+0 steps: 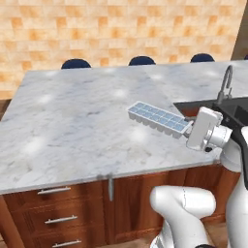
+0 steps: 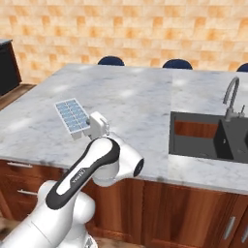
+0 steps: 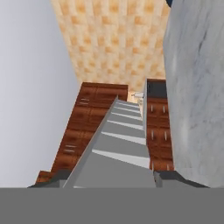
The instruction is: The ice cube tray has been filled with water. Take the tray and place it in the freezer to make ice. Close the freezer door after placing the tray.
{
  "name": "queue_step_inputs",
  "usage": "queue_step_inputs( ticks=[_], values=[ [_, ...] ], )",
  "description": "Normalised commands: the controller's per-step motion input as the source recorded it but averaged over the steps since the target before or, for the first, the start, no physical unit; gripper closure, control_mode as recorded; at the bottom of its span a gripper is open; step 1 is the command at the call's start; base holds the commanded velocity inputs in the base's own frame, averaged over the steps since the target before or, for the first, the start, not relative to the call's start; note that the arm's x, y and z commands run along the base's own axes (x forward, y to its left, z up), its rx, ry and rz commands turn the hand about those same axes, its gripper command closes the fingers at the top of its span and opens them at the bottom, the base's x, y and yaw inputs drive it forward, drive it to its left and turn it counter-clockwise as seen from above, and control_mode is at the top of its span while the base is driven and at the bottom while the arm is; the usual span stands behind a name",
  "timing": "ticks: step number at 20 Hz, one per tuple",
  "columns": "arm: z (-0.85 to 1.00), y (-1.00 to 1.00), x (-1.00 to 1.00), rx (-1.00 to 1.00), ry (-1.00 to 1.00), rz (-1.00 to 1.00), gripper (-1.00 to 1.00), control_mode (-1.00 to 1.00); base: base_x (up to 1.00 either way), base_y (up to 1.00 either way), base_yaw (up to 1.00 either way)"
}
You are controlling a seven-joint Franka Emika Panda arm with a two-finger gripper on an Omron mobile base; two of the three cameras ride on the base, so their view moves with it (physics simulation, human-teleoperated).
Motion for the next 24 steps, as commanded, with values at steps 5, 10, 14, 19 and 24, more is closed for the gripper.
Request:
queue_step_inputs(
  ticks=[5, 10, 14, 19, 24],
  values=[
    [0.00, 0.00, 0.00, 0.00, 0.00, 0.00, 1.00, 1.00, -0.90, 0.00, 0.00],
    [0.00, 0.00, 0.00, 0.00, 0.00, 0.00, 1.00, 1.00, -0.92, 0.00, 0.00],
    [0.00, 0.00, 0.00, 0.00, 0.00, 0.00, 1.00, 1.00, -0.66, 0.00, 0.14],
    [0.00, 0.00, 0.00, 0.00, 0.00, 0.00, 1.00, 1.00, -0.10, 0.00, 0.40],
    [0.00, 0.00, 0.00, 0.00, 0.00, 0.00, 1.00, 1.00, 0.00, -0.01, 0.56]
  ],
)
